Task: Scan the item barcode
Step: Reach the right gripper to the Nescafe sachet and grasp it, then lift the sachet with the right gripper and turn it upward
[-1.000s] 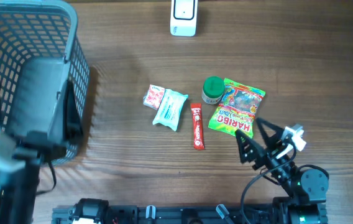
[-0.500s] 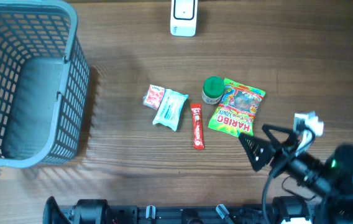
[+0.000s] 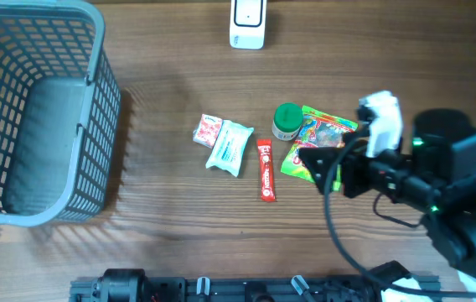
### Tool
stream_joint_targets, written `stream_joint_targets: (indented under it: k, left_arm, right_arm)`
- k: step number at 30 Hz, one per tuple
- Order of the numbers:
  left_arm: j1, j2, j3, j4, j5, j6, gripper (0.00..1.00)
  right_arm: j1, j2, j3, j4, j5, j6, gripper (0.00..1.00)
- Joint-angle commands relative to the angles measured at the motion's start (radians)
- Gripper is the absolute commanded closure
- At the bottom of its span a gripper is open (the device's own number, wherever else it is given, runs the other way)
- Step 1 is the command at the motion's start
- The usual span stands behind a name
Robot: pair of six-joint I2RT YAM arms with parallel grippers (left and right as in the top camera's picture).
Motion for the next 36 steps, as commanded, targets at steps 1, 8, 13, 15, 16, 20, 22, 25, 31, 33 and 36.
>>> stream_joint_targets:
  k: [1, 8, 13, 15, 16, 20, 22, 25, 31, 33, 36]
  left_arm:
    - [-0.003, -0.01, -0.021, 0.022, 0.011, 0.008, 0.0]
    - [0.008, -0.01, -0.021, -0.037, -0.044, -0.001, 0.0]
    - [0.008, -0.01, -0.051, -0.367, -0.015, -0.055, 0.0]
    - [0.008, -0.01, -0.103, -0.407, -0.01, -0.054, 0.0]
    - [0.008, -0.01, -0.129, -0.406, -0.006, -0.05, 0.0]
    - [0.007, -0.01, -0.203, -0.413, 0.043, -0.048, 0.0]
    - [0.008, -0.01, -0.223, -0.426, 0.05, -0.048, 0.0]
    - [0.008, -0.01, -0.237, -0.47, 0.05, -0.048, 0.0]
    - [0.008, -0.01, -0.237, -0.542, 0.05, -0.048, 0.0]
    - [0.008, -0.01, -0.237, -0.554, 0.05, -0.048, 0.0]
    - [0.008, -0.01, -0.237, -0.587, 0.05, -0.048, 0.0]
  right_arm:
    - [0.17, 0.089, 0.033, -0.013, 0.32, 0.103, 0.0]
    - [0.314, 0.417, 0.026, -0.044, 0.259, 0.174, 0.0]
    - [0.314, 0.716, 0.026, -0.035, 0.235, 0.175, 0.0]
    - [0.314, 0.854, 0.026, -0.044, 0.285, 0.256, 0.07]
    - [0.314, 0.911, 0.026, -0.043, 0.298, 0.289, 0.14]
    - [0.315, 1.052, 0.026, -0.035, 0.345, 0.329, 0.23]
    - [0.315, 1.064, 0.025, -0.023, 0.359, 0.325, 0.23]
    - [0.315, 1.064, 0.019, 0.025, 0.358, 0.296, 0.23]
    - [0.315, 1.065, -0.074, 0.135, 0.364, 0.314, 0.43]
    - [0.315, 1.069, -0.116, 0.166, 0.396, 0.343, 0.51]
    - [0.315, 1.07, -0.151, 0.175, 0.431, 0.397, 0.85]
